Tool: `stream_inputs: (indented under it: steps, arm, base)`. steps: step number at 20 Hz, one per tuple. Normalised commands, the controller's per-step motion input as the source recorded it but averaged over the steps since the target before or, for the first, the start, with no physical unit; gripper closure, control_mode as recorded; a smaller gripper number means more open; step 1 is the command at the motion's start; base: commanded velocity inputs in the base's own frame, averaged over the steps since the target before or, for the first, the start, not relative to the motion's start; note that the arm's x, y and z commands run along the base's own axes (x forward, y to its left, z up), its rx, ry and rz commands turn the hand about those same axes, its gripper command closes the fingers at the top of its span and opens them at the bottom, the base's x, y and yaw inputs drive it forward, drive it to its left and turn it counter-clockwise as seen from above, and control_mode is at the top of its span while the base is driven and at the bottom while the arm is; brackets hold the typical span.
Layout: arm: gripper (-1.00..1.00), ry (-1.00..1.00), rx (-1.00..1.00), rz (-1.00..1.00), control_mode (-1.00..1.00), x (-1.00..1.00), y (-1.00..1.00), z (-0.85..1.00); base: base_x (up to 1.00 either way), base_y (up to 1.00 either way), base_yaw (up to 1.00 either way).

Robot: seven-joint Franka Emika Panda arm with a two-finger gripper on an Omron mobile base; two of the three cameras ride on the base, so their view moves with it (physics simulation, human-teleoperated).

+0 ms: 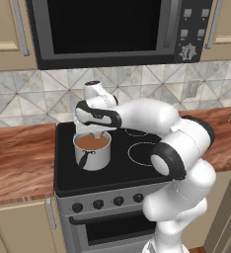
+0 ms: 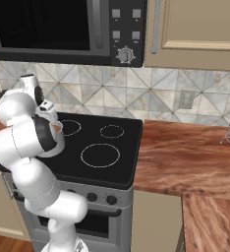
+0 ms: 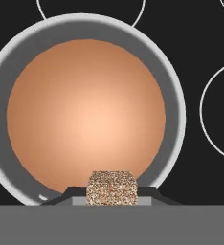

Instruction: Pick up the sugar cube(s) and place them in the saucepan with hot chocolate.

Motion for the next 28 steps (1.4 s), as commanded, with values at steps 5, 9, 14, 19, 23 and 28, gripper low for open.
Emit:
stream_inputs:
  steps: [5, 9, 14, 19, 23, 28]
  arm:
    - [1.0, 0.0, -0.07, 0.0, -1.0, 0.0, 0.0, -0.37]
    - [1.0, 0.0, -0.02, 0.0, -1.0, 0.0, 0.0, -0.17]
    - [-1.0, 0.0, 0.0, 0.0, -1.0, 0.0, 0.0, -0.01]
    - [-1.0, 0.0, 0.0, 0.0, -1.0, 0.0, 0.0, 0.0]
    - [-1.0, 0.0, 0.0, 0.0, -1.0, 0.0, -0.01, 0.0]
    - [-1.0, 0.0, 0.0, 0.0, -1.0, -0.01, -0.02, 0.11]
  base:
    - [0.0, 0.0, 0.0]
    - [0.0, 0.0, 0.0]
    - [0.0, 0.0, 0.0]
    - [0.0, 0.0, 0.0]
    - [0.0, 0.0, 0.0]
    - [0.0, 0.0, 0.0]
